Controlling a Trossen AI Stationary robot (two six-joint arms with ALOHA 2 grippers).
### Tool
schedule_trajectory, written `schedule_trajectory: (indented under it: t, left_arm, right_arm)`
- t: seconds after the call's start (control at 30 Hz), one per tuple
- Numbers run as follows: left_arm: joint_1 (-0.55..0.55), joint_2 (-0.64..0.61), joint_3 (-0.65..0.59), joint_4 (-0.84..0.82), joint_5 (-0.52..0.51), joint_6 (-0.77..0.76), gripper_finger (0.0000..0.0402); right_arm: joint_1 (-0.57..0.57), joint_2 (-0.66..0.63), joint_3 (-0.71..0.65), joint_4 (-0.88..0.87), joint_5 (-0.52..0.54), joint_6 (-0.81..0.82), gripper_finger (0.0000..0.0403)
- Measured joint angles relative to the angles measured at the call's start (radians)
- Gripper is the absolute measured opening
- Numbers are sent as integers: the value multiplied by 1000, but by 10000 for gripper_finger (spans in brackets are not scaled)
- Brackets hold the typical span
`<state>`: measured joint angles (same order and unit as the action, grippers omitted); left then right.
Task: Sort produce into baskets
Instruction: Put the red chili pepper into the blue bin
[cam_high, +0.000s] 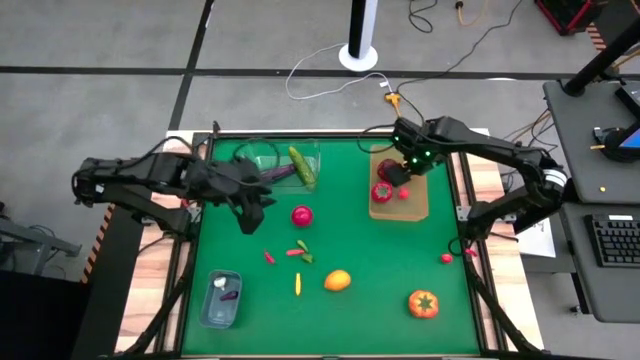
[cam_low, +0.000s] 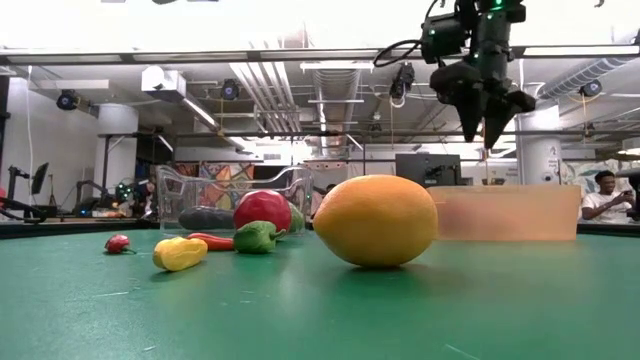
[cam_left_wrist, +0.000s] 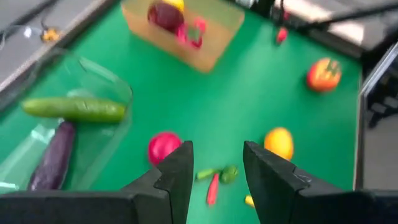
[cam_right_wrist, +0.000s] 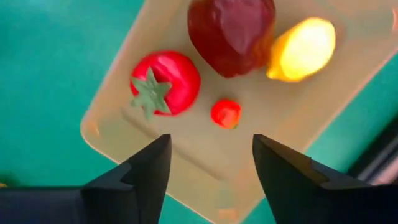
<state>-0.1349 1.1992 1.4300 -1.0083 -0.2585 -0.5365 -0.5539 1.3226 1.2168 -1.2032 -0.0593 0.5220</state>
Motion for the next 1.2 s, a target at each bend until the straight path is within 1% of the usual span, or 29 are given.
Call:
schedule_trajectory:
  t: [0.13, 0.27, 0.4, 0.47, 0.5, 0.6, 0.67, 0.8, 1.03, 1.2]
  left_arm:
    - [0, 73, 0, -80, 62, 35, 124]
    - [0, 160, -19, -156, 141, 146, 124]
    - [-5, 222, -107, -144, 280, 303, 122]
    - [-15, 243, -173, -125, 341, 354, 118]
    - [-22, 251, -209, -108, 354, 366, 115]
    - [-38, 276, -310, -28, 357, 375, 104]
    - [-50, 292, -365, 54, 357, 374, 97]
    - [-63, 318, -430, 212, 360, 372, 90]
    - [-63, 389, -438, 203, 357, 381, 91]
    - [-73, 445, -438, 205, 357, 371, 107]
  right_arm:
    - [8, -22, -2, 86, 0, 45, 230]
    - [23, -30, -2, 195, 0, 64, 239]
    - [32, -29, -1, 258, -12, 65, 242]
    - [33, -27, -1, 260, -22, 65, 242]
    - [33, -27, -1, 260, -23, 65, 241]
    - [39, -26, -2, 262, -24, 67, 241]
    - [42, -26, -3, 263, -25, 67, 242]
    - [42, -25, -3, 268, -26, 65, 246]
    - [41, -25, -4, 269, -26, 63, 249]
    - [41, -25, -4, 271, -26, 63, 253]
